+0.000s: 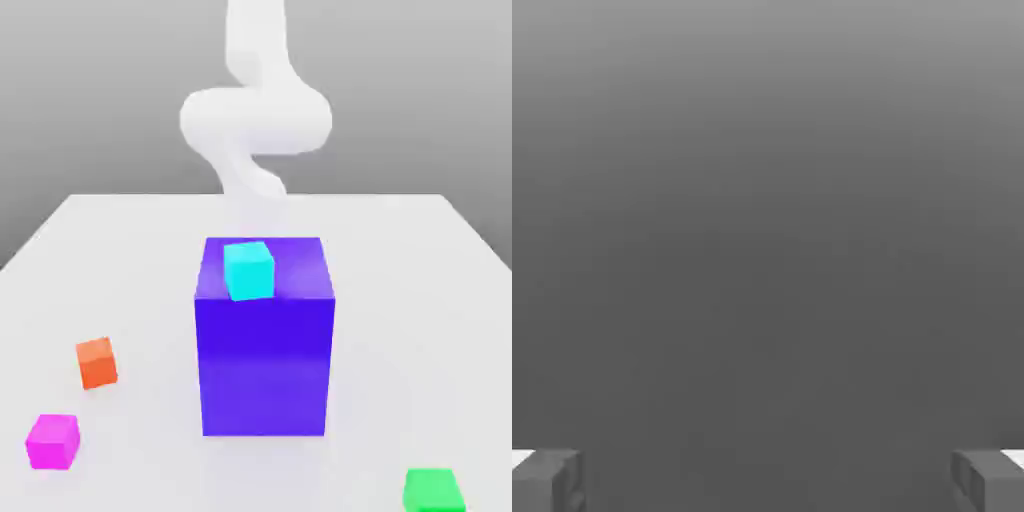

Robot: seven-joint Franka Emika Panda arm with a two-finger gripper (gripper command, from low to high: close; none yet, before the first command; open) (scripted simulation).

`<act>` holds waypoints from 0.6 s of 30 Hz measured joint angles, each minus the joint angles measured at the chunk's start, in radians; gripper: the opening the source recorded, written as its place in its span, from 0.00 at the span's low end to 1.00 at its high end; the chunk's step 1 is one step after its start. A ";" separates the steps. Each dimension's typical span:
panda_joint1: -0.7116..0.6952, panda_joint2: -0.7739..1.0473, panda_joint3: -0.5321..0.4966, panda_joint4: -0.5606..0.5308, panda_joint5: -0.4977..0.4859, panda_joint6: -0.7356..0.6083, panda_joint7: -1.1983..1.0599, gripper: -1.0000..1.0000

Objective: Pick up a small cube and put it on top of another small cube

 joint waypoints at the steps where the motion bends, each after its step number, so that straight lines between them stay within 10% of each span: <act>1: -0.029 0.039 0.008 -0.005 -0.010 0.015 0.045 0.50; 18: -0.379 0.660 0.008 -0.089 -0.130 0.249 0.720 0.50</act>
